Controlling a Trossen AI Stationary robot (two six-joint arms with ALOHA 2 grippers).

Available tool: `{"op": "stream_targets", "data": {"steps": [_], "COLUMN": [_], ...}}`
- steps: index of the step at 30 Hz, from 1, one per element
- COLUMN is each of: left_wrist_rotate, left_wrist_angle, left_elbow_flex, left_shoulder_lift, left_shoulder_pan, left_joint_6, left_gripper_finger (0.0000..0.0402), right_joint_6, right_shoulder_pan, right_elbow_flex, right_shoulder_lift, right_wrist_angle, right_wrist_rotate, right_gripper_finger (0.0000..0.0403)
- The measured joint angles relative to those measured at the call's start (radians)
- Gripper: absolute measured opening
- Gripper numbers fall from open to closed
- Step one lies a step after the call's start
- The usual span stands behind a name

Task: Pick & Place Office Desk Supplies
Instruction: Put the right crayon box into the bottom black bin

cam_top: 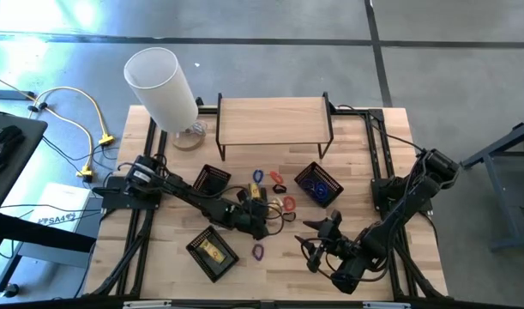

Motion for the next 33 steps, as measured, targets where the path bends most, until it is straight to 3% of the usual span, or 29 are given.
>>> {"op": "stream_targets", "data": {"steps": [5,10,15,26,33], "left_wrist_rotate": [0.015,0.003,0.036,0.413,0.434], "left_wrist_angle": [-0.019,-0.024,-0.132,-0.511,-0.675], "left_elbow_flex": [-0.005,-0.004,-0.003,-0.002,-0.030], "left_shoulder_lift": [-0.049,-0.147,-0.285,-0.558,-0.553], "left_shoulder_pan": [-0.025,-0.082,-0.178,-0.364,-0.434], "left_joint_6": [0.104,0.255,0.361,0.263,0.135], "left_gripper_finger": [0.0101,0.0099,0.0099,0.0099,0.0099], "right_joint_6": [0.000,0.000,-0.001,-0.001,0.000], "right_shoulder_pan": [0.000,0.000,0.000,0.000,0.000], "right_elbow_flex": [0.000,0.000,0.000,0.000,0.000], "right_shoulder_lift": [0.000,0.000,0.000,0.000,0.000], "right_wrist_angle": [0.000,-0.001,-0.001,-0.005,-0.002], "right_wrist_rotate": [-0.001,-0.015,-0.031,-0.029,-0.023], "right_gripper_finger": [0.0227,0.0227,0.0227,0.0227,0.0227]}}
